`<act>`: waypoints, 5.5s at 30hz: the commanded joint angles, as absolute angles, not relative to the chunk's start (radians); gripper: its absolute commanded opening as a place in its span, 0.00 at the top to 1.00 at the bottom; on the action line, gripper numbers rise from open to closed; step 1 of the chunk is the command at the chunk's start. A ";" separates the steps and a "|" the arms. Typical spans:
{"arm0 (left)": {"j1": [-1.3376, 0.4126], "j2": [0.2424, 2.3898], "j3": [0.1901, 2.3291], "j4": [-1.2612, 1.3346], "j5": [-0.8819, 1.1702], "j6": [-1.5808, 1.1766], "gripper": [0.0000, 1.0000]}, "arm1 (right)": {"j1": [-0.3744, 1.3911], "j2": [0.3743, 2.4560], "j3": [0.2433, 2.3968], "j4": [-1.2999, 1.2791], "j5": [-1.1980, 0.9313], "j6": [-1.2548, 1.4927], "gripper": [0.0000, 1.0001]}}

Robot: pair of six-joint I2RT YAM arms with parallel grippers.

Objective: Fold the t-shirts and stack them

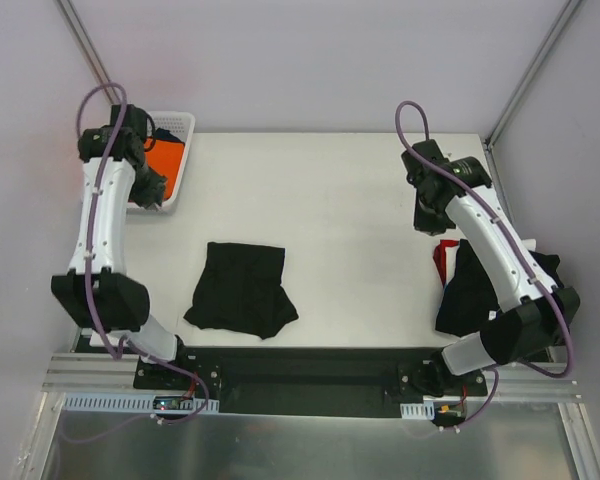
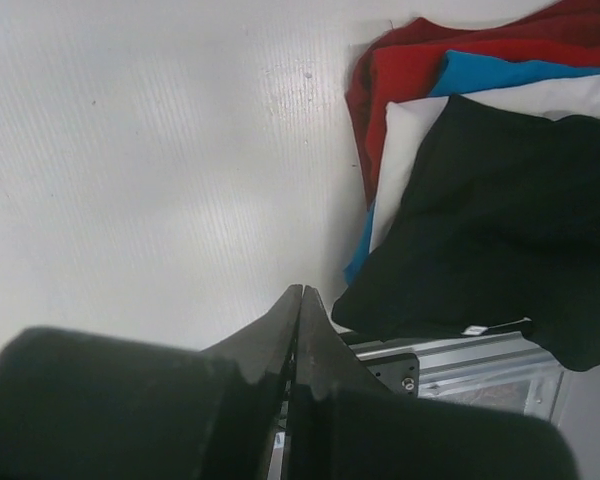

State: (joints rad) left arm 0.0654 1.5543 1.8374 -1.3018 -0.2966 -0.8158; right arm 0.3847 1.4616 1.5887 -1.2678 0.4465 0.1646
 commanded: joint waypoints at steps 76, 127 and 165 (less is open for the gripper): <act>-0.230 1.726 1.532 -0.996 -0.051 -0.563 0.21 | -0.506 1.430 1.226 -1.075 0.290 0.284 0.99; -0.256 1.784 1.605 -1.020 -0.054 -0.597 0.20 | -0.362 1.536 0.848 -0.741 -0.186 0.166 0.99; -0.282 1.896 1.741 -1.009 -0.021 -0.552 0.20 | -0.279 1.342 1.430 -1.226 -0.138 0.241 0.99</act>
State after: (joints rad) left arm -0.2756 1.8729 1.6852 -0.9958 -0.0288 -0.5758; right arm -0.2638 1.3094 1.3785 -1.1038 -0.2047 0.2153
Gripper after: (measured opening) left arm 0.802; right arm 0.014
